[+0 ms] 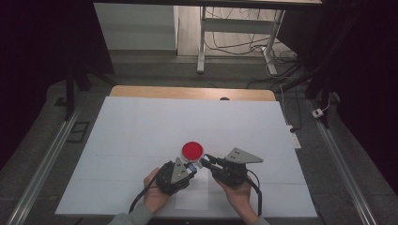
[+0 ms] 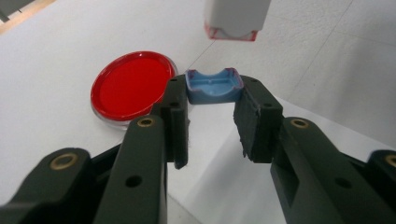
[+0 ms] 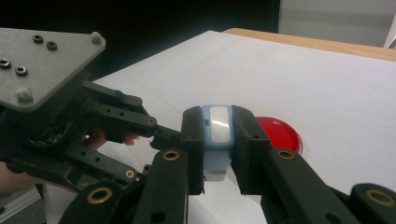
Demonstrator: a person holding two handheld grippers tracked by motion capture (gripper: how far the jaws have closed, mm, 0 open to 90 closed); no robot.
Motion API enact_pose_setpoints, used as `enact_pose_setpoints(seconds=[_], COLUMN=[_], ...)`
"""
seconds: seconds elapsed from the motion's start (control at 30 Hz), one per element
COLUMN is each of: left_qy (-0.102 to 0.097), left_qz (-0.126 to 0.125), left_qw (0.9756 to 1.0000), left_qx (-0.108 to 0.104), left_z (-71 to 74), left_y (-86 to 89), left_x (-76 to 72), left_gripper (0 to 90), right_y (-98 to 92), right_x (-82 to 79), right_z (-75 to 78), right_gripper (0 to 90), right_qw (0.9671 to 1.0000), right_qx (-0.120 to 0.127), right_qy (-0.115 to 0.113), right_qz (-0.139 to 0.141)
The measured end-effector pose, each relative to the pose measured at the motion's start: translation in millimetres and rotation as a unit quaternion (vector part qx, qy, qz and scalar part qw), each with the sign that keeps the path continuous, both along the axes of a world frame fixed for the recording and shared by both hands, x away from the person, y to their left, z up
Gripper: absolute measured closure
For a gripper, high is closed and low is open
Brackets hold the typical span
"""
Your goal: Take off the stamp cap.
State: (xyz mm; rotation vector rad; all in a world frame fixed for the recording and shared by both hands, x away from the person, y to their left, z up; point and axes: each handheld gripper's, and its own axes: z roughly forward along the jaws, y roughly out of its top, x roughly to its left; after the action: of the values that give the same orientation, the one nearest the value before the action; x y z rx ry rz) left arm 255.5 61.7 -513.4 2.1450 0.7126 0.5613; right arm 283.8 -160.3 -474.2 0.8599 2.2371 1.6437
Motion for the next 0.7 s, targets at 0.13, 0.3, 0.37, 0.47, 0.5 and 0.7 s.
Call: enact_pose_setpoints(seconds=[0.13,0.3,0.37,0.47,0.5,0.7], left_qy=[0.003,0.008,0.012,0.015,0.016,0.019], left_qz=[0.001,0.002,-0.001,-0.002,-0.003,-0.004], left_qw=[0.9999,0.9996,0.9995,0.9993,0.9992,0.9987], left_qx=[-0.011,-0.027,-0.03,-0.034,-0.037,-0.046], left_z=[1.7,4.4,5.5,7.4,8.1,12.2], left_y=[4.9,9.5,12.3,16.9,18.6,29.7], left_x=[0.5,0.2,0.2,0.0,-0.2,-1.9], left_gripper=[66.1,66.0,66.0,66.0,66.0,65.9], right_y=[-1.3,-2.6,-2.9,-3.4,-3.6,-4.8], right_x=[0.4,0.2,0.2,0.3,0.4,0.7], right_z=[0.5,1.5,1.6,1.7,1.8,1.9], right_gripper=[75.8,75.8,75.8,75.8,75.8,75.8], right_qw=[1.0,1.0,1.0,1.0,1.0,0.9999], right_qx=[0.001,0.001,0.0,-0.001,-0.001,-0.003], right_qy=[-0.001,-0.004,-0.005,-0.009,-0.009,-0.01], right_qz=[0.0,0.001,0.001,0.002,0.002,0.001])
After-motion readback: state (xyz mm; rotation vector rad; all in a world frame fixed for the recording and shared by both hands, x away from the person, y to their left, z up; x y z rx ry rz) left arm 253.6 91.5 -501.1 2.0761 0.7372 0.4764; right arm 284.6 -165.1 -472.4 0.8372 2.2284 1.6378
